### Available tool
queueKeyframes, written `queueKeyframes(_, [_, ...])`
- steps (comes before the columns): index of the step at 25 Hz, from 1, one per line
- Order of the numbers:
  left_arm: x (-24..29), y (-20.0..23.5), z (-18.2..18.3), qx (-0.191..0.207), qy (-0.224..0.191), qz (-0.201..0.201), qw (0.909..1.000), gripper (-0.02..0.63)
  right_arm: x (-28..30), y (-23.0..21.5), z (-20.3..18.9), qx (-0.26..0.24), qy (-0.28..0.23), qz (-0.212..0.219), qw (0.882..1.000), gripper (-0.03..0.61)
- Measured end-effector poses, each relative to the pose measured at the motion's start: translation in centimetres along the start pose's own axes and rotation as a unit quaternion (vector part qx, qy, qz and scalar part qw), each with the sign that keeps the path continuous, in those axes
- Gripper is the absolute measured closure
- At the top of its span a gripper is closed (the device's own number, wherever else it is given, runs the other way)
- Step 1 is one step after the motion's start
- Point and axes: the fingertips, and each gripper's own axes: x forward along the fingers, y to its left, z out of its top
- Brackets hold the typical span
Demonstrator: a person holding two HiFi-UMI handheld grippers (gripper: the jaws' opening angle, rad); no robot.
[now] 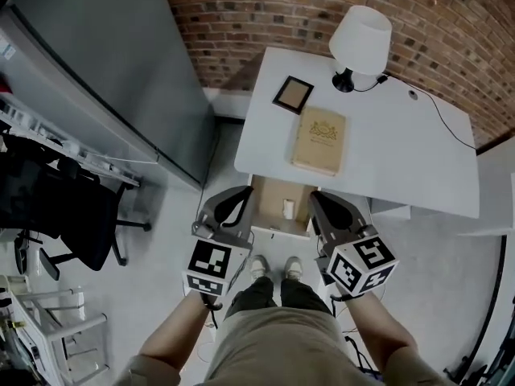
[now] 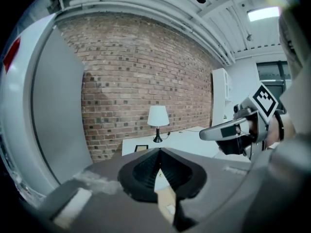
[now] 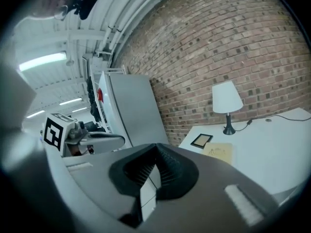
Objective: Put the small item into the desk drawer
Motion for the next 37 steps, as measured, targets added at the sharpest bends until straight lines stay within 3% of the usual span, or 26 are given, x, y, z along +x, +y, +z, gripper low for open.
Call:
queueKeyframes(4, [-2.0, -0.6, 3.8, 0.029, -0.033, 0.011, 0.9990, 0.612, -2.5, 2.5, 4.1, -0.028, -0.028, 0.023, 0.999, 0.575])
queueKeyframes(7, [-3.7, -1.2, 6.6, 0.028, -0.060, 0.020, 0.9976, 0.612, -4.3, 4.1, 7.1, -0.060, -0.058, 0.033, 0.996, 0.575])
queueKeyframes(15, [-7.6, -2.4, 12.0, 0.039, -0.113, 0.045, 0.9918, 0.612, -8.6, 8.7, 13.4, -0.143, -0.134, 0.062, 0.979, 0.575])
queueKeyframes(22, [-8.5, -2.8, 13.1, 0.042, -0.118, 0.055, 0.9906, 0.612, -9.4, 9.3, 14.7, -0.163, -0.144, 0.076, 0.973, 0.575])
queueKeyframes(37, [-8.1, -3.2, 13.8, 0.053, -0.114, 0.061, 0.9901, 0.612, -8.8, 7.5, 14.0, -0.156, -0.122, 0.078, 0.977, 0.575])
